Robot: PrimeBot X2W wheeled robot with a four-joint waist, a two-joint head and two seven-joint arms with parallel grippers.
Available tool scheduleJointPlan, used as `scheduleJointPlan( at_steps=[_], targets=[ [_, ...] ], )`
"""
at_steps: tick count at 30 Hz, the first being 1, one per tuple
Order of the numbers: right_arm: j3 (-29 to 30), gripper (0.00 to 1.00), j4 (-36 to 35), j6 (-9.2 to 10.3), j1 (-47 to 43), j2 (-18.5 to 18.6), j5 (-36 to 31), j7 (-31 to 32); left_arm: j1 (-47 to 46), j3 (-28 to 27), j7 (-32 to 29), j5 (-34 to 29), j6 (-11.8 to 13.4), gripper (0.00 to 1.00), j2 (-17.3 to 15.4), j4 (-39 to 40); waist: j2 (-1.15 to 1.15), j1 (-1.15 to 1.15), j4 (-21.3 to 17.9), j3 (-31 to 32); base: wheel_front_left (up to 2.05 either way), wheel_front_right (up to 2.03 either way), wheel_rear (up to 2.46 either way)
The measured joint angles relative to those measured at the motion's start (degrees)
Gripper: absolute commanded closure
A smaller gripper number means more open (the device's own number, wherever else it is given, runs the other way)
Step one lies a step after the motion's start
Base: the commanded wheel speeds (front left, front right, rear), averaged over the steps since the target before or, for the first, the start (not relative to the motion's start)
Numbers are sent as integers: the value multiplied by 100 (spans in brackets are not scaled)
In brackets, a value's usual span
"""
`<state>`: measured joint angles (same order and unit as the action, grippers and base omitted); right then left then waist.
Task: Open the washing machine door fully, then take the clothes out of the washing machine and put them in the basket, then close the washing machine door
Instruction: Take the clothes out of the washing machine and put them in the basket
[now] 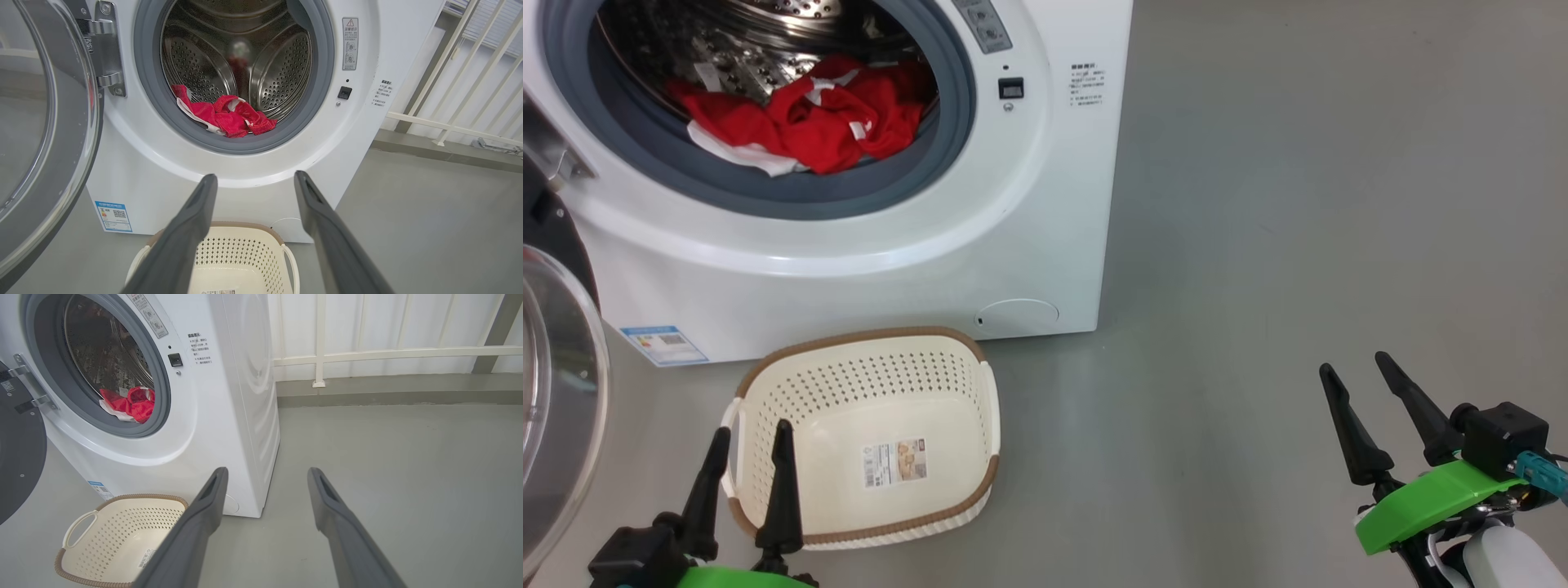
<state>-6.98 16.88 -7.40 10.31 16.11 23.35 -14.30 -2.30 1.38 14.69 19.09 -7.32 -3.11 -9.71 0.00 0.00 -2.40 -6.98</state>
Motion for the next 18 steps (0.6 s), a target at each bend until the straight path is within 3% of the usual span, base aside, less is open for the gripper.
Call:
scheduleJointPlan(
  at_steps=[10, 18],
  targets=[
    [-10, 0, 0, 0, 4, -16, 0, 0, -4, -2, 0, 18, 0, 0, -43, 0, 0, 0, -17, -34, 139, -146, 7],
    [-8, 0, -10, 0, 7, -21, 0, 0, -31, -21, 0, 0, 0, 0, -40, -25, 0, 0, -9, -39, 54, -54, 0]
  ],
)
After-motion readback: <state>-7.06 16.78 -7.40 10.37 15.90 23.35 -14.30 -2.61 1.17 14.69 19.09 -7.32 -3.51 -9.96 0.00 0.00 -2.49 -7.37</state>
